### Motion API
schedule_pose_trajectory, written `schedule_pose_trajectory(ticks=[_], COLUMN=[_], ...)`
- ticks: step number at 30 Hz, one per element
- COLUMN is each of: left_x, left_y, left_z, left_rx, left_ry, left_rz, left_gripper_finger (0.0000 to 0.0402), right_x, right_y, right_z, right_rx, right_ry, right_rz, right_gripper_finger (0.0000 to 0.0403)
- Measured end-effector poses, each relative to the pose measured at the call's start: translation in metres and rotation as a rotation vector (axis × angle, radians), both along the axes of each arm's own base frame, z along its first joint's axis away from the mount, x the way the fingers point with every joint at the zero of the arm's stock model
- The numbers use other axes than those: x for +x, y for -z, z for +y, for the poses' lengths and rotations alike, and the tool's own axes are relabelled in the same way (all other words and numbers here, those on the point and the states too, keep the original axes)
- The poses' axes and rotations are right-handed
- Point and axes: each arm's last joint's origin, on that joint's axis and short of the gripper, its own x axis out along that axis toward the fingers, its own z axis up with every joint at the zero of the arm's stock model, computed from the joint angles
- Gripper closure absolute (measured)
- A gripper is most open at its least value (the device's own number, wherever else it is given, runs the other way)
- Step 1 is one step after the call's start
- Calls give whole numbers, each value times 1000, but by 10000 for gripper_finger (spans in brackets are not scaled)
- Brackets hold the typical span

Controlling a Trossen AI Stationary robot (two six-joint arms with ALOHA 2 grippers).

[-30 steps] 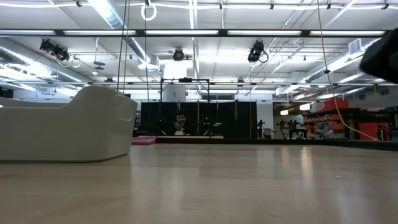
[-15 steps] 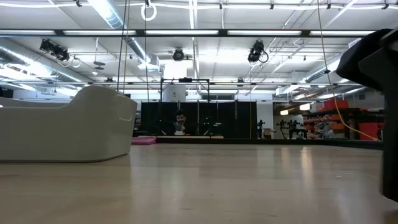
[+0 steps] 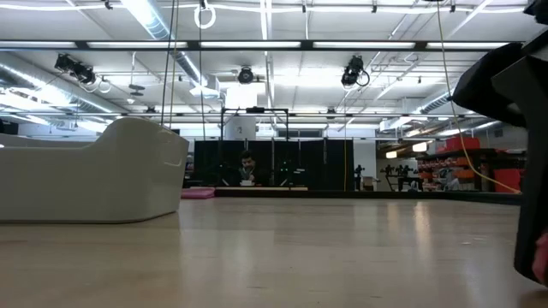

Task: Pick and placing Produce into tupperware
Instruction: Put the lychee into the gray container

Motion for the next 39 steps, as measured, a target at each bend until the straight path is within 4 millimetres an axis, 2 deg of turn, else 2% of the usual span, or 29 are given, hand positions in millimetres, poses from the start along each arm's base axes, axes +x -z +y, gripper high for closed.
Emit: schedule_pose_trajectory(ticks=[7,10,14,18,22,25,29,32,36,39], left_x=[0,0,0,0,0,0,0,0,0,0], left_y=[0,0,0,0,0,0,0,0,0,0], left_z=[0,0,0,0,0,0,0,0,0,0], left_rx=[0,0,0,-1,-8,-11,-11,-10,-10,-10], left_ry=[0,0,0,-1,-17,-22,-22,-21,-22,-21], left_rz=[0,0,0,-1,-9,-11,-11,-11,-11,-10], left_gripper_finger=[391,387,382,389,394,390,377,373,378,385], right_x=[7,21,53,97,135,154,166,170,172,172], right_y=[-1,-5,-21,-45,-68,-78,-79,-76,-75,-75], right_z=[-8,-18,-41,-69,-101,-128,-161,-178,-191,-193], right_rx=[-49,-101,-176,-200,-142,-79,8,43,61,98], right_ry=[-29,-54,-77,-93,-123,-155,-179,-193,-186,-175], right_rz=[-8,-39,-133,-315,-527,-630,-640,-607,-591,-591], right_gripper_finger=[369,368,370,367,366,365,359,341,300,267])
